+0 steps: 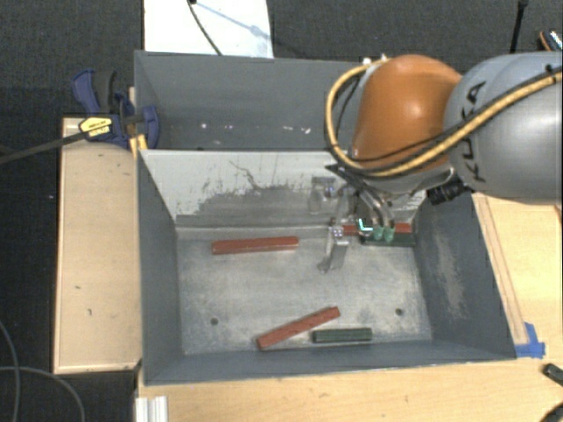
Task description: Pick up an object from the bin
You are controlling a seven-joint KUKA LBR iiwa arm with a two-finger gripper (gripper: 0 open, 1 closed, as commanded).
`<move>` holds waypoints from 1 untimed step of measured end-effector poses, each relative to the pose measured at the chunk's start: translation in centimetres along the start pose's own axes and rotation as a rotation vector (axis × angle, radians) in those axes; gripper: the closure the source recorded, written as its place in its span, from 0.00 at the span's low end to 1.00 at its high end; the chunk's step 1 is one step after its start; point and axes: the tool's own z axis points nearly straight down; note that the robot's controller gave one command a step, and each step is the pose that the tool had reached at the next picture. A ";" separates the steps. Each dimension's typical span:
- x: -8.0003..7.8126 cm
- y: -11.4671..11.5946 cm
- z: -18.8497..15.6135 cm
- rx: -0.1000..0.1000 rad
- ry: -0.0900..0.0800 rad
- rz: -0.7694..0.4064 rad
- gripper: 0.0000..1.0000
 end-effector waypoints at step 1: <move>-0.8 -2.1 2.7 0.001 -0.003 -0.247 0.00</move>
Offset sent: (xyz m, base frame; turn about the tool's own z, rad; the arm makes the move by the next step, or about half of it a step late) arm 0.0076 -0.0202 -0.0266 -0.2490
